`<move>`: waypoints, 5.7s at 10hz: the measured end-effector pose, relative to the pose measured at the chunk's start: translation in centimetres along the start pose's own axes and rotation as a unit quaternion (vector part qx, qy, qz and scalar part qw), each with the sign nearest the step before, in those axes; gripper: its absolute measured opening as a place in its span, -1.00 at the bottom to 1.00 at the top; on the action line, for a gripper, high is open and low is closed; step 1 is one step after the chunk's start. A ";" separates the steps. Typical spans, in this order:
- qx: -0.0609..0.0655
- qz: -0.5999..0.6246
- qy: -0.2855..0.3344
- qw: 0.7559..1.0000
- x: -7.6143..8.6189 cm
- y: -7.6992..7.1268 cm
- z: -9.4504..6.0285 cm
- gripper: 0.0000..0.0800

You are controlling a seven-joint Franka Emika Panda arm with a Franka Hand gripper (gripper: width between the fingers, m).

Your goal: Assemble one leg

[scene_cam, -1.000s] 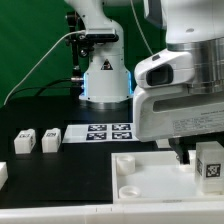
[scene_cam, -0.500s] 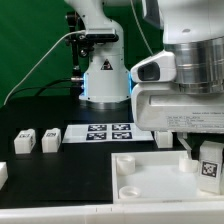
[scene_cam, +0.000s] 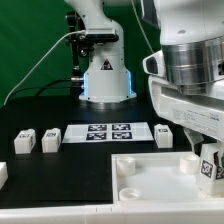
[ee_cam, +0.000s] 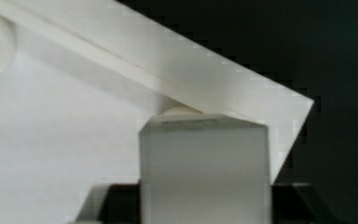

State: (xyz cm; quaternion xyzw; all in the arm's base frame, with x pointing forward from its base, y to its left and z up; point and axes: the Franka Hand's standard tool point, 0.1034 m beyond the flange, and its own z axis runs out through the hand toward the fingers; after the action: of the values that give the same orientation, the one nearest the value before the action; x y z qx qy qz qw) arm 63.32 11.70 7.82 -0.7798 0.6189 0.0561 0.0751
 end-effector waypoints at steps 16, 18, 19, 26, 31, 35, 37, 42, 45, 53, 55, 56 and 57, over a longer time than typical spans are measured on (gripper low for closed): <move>-0.041 -0.563 0.022 0.825 0.2 -0.1 -0.1 0.62; -0.039 -0.558 0.021 0.829 0.3 -0.1 -0.1 0.31; -0.038 -0.534 0.022 0.845 0.2 -0.1 -0.1 -0.06; -0.025 -0.188 0.031 0.981 0.3 -0.1 -0.1 -0.27; 0.001 0.174 0.024 0.984 0.3 0.0 0.0 -0.27; 0.002 0.182 0.025 0.983 0.0 0.0 0.1 0.20; -0.003 0.058 0.026 0.998 -0.2 0.1 0.3 0.48; -0.011 -0.262 0.026 0.965 -0.1 -0.2 0.0 0.62; -0.024 -0.425 0.032 0.904 0.3 0.0 0.3 0.62; -0.027 -0.459 0.035 0.887 0.4 0.0 0.3 -0.27; -0.026 -0.451 0.035 0.891 0.4 0.0 0.3 -0.27; -0.022 -0.425 0.037 0.904 0.4 -0.1 0.3 -0.27; -0.017 -0.394 0.040 0.918 0.5 -0.1 0.4 -0.26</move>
Offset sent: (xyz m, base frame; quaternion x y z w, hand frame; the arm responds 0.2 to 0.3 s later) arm 0.0000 0.0000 0.0000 0.0000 0.0000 0.0000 1.0000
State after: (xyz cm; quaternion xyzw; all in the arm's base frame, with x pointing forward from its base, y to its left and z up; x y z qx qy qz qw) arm 63.53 11.27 7.38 -0.9634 0.2626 0.0015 0.0531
